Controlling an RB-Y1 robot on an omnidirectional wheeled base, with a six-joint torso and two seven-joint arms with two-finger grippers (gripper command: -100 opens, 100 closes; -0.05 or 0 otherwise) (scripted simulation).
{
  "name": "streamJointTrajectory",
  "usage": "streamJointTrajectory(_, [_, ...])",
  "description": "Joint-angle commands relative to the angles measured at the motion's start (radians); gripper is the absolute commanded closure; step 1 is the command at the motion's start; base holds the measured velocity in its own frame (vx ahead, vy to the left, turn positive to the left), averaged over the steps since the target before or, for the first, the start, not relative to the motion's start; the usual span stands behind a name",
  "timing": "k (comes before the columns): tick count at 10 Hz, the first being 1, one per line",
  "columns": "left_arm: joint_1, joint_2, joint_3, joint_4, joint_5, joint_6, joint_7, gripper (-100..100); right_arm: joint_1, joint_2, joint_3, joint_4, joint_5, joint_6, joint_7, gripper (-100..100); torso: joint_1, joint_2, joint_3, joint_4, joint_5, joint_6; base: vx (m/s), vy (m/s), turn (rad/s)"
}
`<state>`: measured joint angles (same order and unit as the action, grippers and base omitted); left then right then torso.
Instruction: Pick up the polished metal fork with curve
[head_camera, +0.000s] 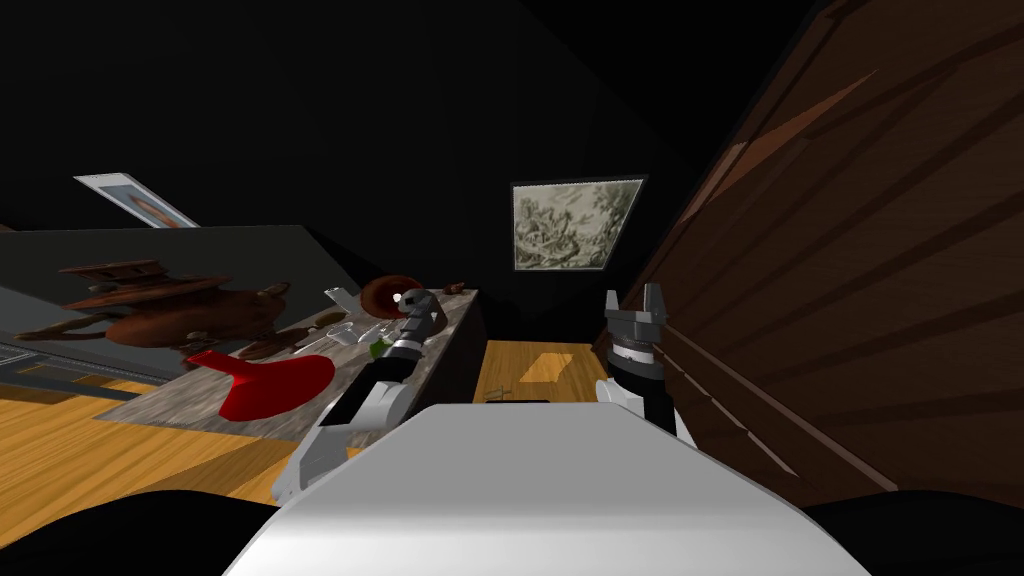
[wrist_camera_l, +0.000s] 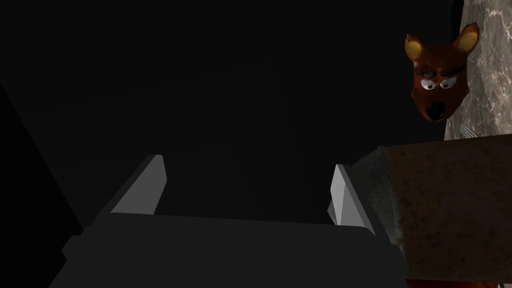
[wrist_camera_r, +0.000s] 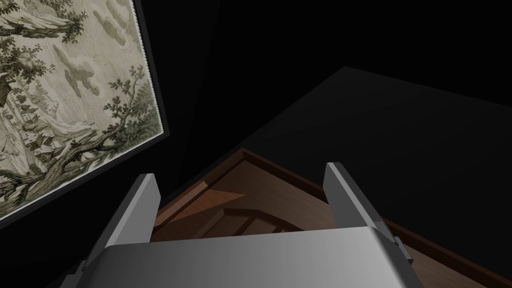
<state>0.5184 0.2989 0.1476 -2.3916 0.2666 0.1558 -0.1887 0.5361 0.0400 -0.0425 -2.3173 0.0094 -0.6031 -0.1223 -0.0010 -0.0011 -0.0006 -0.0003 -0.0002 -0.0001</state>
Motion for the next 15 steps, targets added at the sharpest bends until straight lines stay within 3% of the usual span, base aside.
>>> streamJointTrajectory(1, [0.002, 0.003, 0.004, -0.007, 0.003, 0.042, -0.001, -100, 0.0, 0.0, 0.0, 0.0, 0.0, 0.0, 0.0, 0, 0.0, 0.0, 0.0, 0.0, 0.0, 0.0, 0.008, -0.007, 0.004])
streamJointTrajectory(2, [0.008, 0.02, 0.02, -0.016, 0.021, 0.073, -0.013, -100, 0.0, 0.0, 0.0, 0.0, 0.0, 0.0, 0.0, 0, 0.001, 0.0, 0.0, 0.0, 0.0, 0.0, 0.022, -0.016, -0.038])
streamJointTrajectory(4, [0.008, 0.02, 0.02, -0.016, 0.021, 0.12, -0.013, -100, 0.0, 0.0, 0.0, 0.0, 0.0, 0.0, 0.0, 0, 0.0, 0.0, 0.0, 0.0, 0.0, 0.0, 0.015, -0.011, -0.006])
streamJointTrajectory(5, [0.013, 0.036, 0.036, -0.023, 0.039, 0.154, -0.024, -100, 0.0, 0.0, 0.0, 0.0, 0.0, 0.0, 0.0, 0, 0.001, 0.0, 0.0, 0.0, 0.0, 0.0, 0.023, -0.019, -0.03])
streamJointTrajectory(7, [0.013, 0.036, 0.036, -0.023, 0.039, 0.199, -0.024, -100, 0.0, 0.0, 0.0, 0.0, 0.0, 0.0, 0.0, 0, 0.0, -0.001, 0.0, 0.0, 0.0, 0.0, 0.021, -0.011, -0.006])
streamJointTrajectory(8, [0.019, 0.052, 0.052, -0.029, 0.057, 0.228, -0.035, -100, 0.0, 0.0, 0.0, 0.0, 0.0, 0.0, 0.0, 0, 0.001, 0.0, 0.0, 0.0, 0.0, 0.0, 0.03, -0.01, -0.02])
streamJointTrajectory(15, [0.03, 0.079, 0.085, -0.037, 0.093, 0.416, -0.055, -100, 0.0, 0.0, 0.0, 0.0, 0.0, 0.0, 0.0, 0, 0.001, -0.001, -0.001, 0.0, 0.0, 0.0, 0.033, -0.008, -0.002])
